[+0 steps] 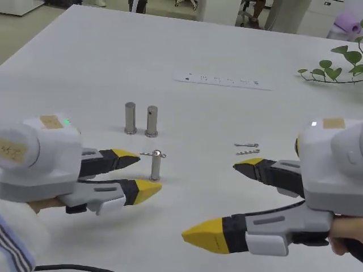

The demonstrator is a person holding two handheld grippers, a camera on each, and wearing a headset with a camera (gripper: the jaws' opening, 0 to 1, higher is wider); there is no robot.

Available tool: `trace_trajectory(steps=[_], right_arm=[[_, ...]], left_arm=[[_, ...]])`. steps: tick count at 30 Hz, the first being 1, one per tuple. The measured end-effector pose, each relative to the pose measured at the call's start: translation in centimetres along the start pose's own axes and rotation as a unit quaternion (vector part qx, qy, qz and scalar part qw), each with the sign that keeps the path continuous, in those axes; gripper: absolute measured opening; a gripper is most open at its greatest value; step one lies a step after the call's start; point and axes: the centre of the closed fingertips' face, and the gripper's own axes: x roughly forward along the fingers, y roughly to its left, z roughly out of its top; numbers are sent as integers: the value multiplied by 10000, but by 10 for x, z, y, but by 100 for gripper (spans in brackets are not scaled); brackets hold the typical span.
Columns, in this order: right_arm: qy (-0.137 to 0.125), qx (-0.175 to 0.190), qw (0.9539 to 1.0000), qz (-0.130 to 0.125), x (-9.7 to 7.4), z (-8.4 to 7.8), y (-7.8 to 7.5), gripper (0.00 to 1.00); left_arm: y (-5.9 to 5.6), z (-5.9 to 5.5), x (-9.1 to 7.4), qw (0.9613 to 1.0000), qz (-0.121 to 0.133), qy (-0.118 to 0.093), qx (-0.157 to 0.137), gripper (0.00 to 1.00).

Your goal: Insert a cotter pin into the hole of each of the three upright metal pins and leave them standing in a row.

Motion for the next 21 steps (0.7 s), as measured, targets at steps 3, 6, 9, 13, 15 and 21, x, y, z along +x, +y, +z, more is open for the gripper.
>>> trace_trajectory(steps=[3,6,9,13,15,21], right_arm=[[5,-24,10000,-77,-1,0,-3,96],[-31,-12,10000,-86,-2,1,-4,96],[-49,0,10000,-82,-3,2,-3,96],[-57,-7,9999,-97,-3,2,-3,96],[-65,14,9999,-95,-3,1,-2,95],[-99,94,9998,-125,-4,0,-1,95]], left_arm=[[4,2,-9,10000,6,34,36,37],[12,5,-17,10000,55,32,60,38],[23,1,-24,9993,98,272,235,38],[38,7,-29,9992,185,262,243,39],[46,12,-30,9991,265,224,240,39],[87,25,-27,9953,934,188,176,37]])
